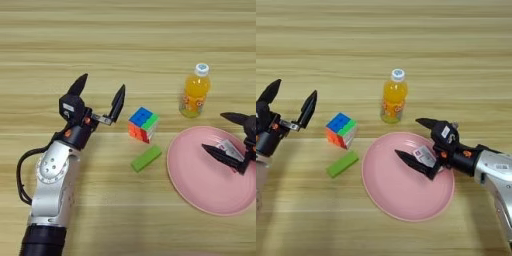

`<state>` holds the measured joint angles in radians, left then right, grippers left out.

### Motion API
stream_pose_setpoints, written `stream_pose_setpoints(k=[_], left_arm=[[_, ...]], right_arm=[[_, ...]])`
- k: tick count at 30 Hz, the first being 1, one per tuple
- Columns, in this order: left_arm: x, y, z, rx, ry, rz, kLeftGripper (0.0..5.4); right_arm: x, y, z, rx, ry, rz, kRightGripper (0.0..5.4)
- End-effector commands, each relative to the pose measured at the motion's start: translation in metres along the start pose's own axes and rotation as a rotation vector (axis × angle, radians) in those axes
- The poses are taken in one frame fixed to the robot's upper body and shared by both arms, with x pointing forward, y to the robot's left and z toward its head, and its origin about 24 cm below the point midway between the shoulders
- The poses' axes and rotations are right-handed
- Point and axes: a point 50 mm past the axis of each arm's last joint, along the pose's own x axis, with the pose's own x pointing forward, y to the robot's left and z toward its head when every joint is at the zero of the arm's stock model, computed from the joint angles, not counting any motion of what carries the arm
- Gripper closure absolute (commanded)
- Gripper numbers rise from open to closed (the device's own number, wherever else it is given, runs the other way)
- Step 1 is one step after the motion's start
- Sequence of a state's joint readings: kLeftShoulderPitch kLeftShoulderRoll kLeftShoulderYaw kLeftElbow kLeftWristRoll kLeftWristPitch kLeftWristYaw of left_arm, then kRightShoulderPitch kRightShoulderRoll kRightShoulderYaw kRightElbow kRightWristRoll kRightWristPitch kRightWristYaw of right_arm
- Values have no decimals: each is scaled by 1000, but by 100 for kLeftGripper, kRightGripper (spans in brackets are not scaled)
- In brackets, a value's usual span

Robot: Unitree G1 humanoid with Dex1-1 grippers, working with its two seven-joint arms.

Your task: Move the objects on the table

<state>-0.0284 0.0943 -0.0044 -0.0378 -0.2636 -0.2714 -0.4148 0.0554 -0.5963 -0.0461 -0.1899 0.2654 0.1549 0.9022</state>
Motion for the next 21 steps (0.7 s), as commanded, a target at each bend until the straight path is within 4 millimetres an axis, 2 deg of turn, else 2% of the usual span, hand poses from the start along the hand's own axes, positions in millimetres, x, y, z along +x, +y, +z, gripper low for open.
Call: stream_pose_setpoints(k=[1,21], left_arm=[[1,0,-1,1,5,-4,0],[4,0,-4,8,23,-14,0]], right_arm=[[-9,1,-3,-17,28,3,1],[-17,2,-29,9,131,-11,1]])
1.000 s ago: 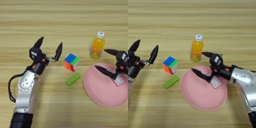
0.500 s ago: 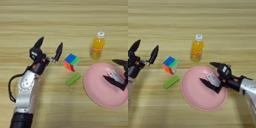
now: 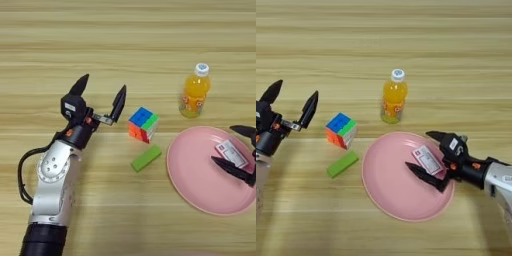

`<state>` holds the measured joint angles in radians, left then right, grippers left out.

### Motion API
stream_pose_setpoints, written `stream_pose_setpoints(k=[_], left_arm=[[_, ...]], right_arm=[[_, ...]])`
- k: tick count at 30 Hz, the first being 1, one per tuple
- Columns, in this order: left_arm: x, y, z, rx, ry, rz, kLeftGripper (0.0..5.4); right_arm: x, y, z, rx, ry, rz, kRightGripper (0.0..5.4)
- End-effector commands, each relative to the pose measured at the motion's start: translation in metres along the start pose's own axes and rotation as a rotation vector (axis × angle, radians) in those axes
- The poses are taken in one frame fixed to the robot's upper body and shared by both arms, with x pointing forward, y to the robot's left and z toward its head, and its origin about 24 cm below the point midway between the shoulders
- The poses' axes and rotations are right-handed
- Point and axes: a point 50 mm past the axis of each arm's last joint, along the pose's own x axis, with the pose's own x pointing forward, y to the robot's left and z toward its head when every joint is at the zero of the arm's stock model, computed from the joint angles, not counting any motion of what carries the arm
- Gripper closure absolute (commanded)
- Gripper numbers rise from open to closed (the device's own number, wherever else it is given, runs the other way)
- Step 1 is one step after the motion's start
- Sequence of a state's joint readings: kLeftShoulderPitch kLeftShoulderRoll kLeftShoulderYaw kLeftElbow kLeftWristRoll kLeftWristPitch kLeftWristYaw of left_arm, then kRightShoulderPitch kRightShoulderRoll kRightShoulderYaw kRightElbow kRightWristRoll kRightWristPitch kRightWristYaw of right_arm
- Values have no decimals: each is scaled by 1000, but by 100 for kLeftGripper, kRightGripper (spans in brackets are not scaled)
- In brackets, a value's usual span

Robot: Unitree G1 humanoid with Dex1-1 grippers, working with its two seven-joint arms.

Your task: Move the objects on the table

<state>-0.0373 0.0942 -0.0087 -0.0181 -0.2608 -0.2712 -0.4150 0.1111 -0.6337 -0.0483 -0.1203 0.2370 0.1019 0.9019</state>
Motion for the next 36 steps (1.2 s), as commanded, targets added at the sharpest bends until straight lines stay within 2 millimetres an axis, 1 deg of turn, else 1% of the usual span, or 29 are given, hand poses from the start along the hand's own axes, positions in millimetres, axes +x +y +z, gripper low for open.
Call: stream_pose_setpoints(k=[1,4,9,11,15,18,22,27,36], left_arm=[[2,0,-1,12,14,-12,0],[2,-3,-4,17,40,-35,0],[0,-11,-14,-14,134,-100,0],[-3,-19,-17,-8,162,-167,0],[-13,-39,-24,8,231,-367,0],[-16,-49,-25,-4,251,-467,0],[-4,-56,-26,19,257,-509,0],[5,-66,-28,48,276,-603,0],[9,-86,-37,113,330,-786,0]], right_arm=[[-3,-1,-8,-3,40,-3,1],[-2,-6,-9,9,30,-38,1],[-1,-14,-1,42,-41,-80,1],[-1,-16,-1,36,-42,-89,1],[0,-19,1,46,-55,-102,1],[1,-19,1,48,-56,-103,1],[3,-19,2,45,-63,-103,1],[4,-19,8,38,-86,-112,1],[9,-18,19,32,-130,-127,1]])
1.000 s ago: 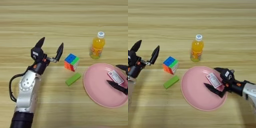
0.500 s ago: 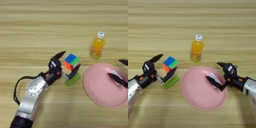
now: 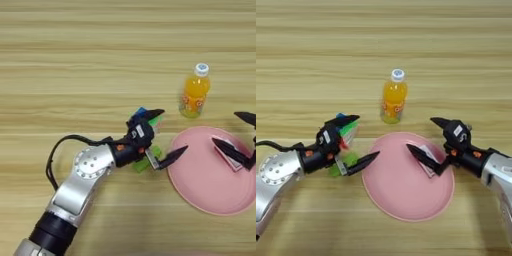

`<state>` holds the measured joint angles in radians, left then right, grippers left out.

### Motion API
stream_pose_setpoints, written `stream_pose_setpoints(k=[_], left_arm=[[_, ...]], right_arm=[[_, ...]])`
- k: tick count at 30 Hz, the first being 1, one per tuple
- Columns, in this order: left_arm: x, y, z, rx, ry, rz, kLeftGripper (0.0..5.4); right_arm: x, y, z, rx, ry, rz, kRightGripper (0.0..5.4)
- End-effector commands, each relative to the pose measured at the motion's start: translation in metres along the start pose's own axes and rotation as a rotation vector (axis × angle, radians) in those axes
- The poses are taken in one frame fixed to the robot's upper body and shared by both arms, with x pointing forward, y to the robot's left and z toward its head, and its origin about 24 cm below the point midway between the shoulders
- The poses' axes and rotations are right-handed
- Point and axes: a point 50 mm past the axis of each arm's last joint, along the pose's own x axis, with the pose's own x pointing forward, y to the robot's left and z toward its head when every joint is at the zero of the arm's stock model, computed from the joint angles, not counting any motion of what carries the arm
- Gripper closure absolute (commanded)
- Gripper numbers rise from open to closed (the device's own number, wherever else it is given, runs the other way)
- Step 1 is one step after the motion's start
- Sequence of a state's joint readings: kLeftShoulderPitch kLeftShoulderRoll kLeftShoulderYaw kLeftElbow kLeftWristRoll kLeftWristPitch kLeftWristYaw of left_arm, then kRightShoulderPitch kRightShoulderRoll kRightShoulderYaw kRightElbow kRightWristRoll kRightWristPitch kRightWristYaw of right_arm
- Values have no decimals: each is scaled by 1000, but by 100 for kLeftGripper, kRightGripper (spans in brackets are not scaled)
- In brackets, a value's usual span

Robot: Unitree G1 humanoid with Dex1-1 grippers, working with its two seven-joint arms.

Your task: Move the objects on the table

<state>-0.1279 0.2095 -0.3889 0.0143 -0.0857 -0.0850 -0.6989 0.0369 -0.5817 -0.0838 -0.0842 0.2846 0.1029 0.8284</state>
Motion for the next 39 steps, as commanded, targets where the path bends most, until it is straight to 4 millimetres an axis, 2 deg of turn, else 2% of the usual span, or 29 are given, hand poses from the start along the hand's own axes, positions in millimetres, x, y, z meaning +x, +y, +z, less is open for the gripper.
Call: stream_pose_setpoints(k=[1,12,25,33,39], left_arm=[[5,-3,-1,33,33,-76,0],[11,-6,-7,65,98,-221,0],[1,-4,-16,65,209,-410,0],[-4,1,-19,48,242,-441,0],[-6,4,-21,47,259,-444,0]], right_arm=[[4,0,7,1,-25,-9,1],[10,6,13,-4,-47,-7,1],[20,10,28,-18,-100,-48,1],[27,2,51,-31,-267,-165,1],[27,-3,86,-70,-487,-283,1]])
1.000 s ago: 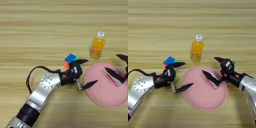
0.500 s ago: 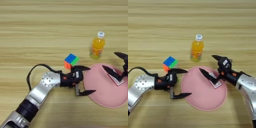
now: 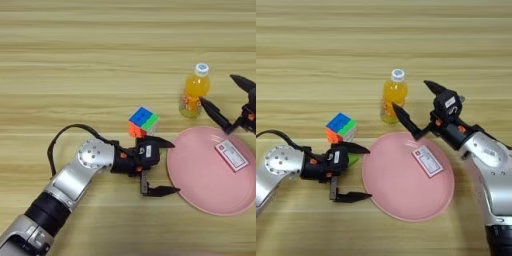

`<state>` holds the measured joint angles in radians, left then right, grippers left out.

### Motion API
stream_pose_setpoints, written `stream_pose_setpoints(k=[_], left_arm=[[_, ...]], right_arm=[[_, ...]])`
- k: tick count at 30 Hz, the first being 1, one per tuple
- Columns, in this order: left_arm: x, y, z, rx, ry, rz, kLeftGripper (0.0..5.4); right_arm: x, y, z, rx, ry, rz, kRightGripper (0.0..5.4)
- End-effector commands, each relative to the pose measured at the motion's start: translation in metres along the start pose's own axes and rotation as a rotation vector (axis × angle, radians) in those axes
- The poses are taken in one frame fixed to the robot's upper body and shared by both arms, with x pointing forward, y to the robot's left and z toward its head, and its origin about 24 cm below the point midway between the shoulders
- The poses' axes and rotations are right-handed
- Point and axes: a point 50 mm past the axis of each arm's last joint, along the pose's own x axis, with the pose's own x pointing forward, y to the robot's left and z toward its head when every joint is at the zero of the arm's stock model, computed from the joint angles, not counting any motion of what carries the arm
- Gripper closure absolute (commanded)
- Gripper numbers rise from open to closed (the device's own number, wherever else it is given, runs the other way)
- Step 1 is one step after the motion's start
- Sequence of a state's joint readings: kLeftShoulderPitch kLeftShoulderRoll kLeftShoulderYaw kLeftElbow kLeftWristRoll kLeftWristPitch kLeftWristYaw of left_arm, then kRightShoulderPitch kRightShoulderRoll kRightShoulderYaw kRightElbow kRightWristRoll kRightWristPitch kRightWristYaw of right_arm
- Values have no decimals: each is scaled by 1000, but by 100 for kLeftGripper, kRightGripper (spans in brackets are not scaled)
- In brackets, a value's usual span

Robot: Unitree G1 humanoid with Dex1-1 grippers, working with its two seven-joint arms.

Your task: Move the objects on the table

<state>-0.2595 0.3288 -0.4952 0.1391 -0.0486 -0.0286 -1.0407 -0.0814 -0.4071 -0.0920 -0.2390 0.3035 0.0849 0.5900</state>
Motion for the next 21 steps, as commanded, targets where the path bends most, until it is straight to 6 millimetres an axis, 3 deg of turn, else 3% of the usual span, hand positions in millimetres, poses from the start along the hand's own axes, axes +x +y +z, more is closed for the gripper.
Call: stream_pose_setpoints(k=[1,10,15,21], left_arm=[[-3,4,-2,0,29,-3,0],[-6,6,-5,-2,48,-11,0],[-6,10,0,12,41,-9,0],[1,20,19,31,-23,22,0]], right_arm=[[10,-8,32,-40,-196,-101,1],[20,-26,59,-117,-358,-310,1],[23,-26,58,-150,-367,-341,1],[25,-25,53,-151,-362,-345,1]])
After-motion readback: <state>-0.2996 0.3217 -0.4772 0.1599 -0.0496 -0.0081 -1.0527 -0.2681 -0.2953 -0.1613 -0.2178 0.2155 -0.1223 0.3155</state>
